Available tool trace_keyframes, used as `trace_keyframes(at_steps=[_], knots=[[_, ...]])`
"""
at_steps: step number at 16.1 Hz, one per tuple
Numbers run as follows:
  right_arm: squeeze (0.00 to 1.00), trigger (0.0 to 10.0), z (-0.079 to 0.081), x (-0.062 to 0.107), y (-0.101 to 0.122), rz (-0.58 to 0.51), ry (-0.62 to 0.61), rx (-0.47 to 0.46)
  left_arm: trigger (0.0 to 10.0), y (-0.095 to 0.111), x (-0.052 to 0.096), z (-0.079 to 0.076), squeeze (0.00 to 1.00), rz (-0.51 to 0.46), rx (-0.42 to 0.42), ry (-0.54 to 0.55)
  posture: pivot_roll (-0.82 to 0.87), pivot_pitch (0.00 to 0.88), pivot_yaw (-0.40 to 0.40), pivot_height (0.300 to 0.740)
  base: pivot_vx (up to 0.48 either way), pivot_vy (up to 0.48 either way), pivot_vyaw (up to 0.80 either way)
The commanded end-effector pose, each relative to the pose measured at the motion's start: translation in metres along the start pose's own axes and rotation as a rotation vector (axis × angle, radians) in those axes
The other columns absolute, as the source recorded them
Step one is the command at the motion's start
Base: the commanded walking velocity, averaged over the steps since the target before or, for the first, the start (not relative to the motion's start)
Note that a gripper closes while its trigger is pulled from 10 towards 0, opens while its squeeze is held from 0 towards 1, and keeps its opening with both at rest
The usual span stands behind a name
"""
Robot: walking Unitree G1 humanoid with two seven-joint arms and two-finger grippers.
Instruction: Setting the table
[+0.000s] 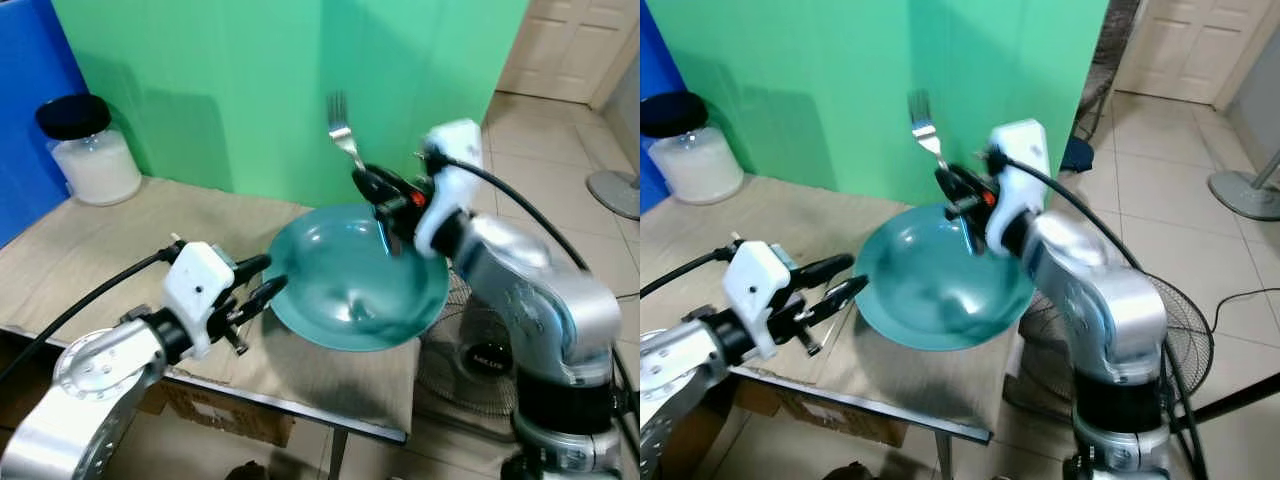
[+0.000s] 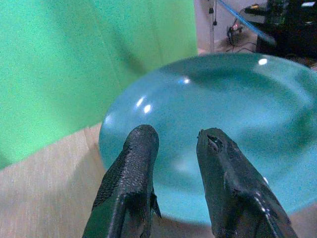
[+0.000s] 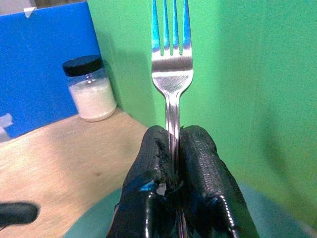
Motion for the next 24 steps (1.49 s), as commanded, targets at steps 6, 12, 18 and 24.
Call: trace_keyframes(at_steps=[6,12,18,24], knots=[[0.0,10.0,-0.036,0.049,-0.015,-0.125,-0.317,0.074,10.0,0.016,-0.022,0.02,0.0,-0.097,0.017,0.232,0.14,0.0,-0.011,0.74,0.0,0.0,0.0],[0.0,10.0,-0.043,0.077,-0.033,-0.095,-0.463,0.052,10.0,0.019,-0.024,0.024,0.0,-0.145,0.081,0.386,0.15,0.0,-0.024,0.74,0.0,0.0,-0.75],[0.0,10.0,-0.034,0.06,-0.023,-0.094,-0.417,0.043,10.0,0.024,-0.024,0.024,0.0,-0.188,0.116,0.398,0.12,0.0,-0.003,0.74,0.0,0.0,-0.79],[0.0,10.0,-0.037,0.054,-0.022,-0.091,-0.402,0.024,10.0,0.037,-0.022,0.028,0.0,-0.216,0.054,0.404,0.15,0.0,-0.033,0.74,0.0,0.0,-0.8]])
Point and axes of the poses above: a point about 5 cm out from each wrist's last joint towards the gripper, its own x axis pointing back from the gripper into the wrist, its own y axis along the axis of the wrist's last joint, z = x × y, the point moved 5 cm from there along -x, pointing out of the wrist towards the gripper, and after that the axes turned 8 degrees about x, right-handed, at the moved point
